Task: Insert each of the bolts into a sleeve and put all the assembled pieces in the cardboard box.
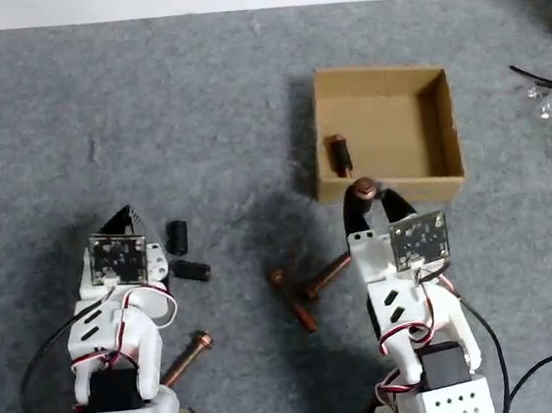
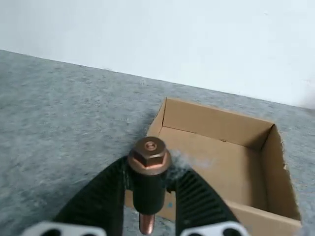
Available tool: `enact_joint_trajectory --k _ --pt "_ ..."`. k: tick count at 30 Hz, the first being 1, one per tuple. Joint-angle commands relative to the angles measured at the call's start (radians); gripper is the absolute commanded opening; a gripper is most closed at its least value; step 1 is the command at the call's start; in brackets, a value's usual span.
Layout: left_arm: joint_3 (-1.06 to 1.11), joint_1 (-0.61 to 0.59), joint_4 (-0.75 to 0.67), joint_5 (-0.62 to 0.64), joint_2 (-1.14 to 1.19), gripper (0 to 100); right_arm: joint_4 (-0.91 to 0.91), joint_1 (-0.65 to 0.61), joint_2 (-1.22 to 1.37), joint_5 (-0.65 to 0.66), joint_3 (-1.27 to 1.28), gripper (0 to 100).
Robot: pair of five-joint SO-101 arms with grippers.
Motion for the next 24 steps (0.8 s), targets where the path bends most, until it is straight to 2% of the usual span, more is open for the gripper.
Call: enact_joint_trajectory --k 1,6,10,19,24 --pt "0.007 0.016 0.009 -0.026 -0.005 1 -0.008 0.012 -0.005 -0.006 0.087 0.5" --pt "0.008 0.019 0.011 -0.026 -0.005 1 -0.018 -0.056 0.111 -0.008 -0.124 0.5" --pt "0.008 0.016 0.011 -0.028 -0.005 1 -0.024 -0.059 0.449 -0.008 -0.352 0.5" --pt "0.022 0.016 0.005 -0.037 -0.012 1 -0.018 -0.039 1.28 -0.014 -1.033 0.5" --pt "0.022 0.019 0.005 -0.068 -0.005 1 0.064 0.021 1.632 -0.146 -1.336 0.5"
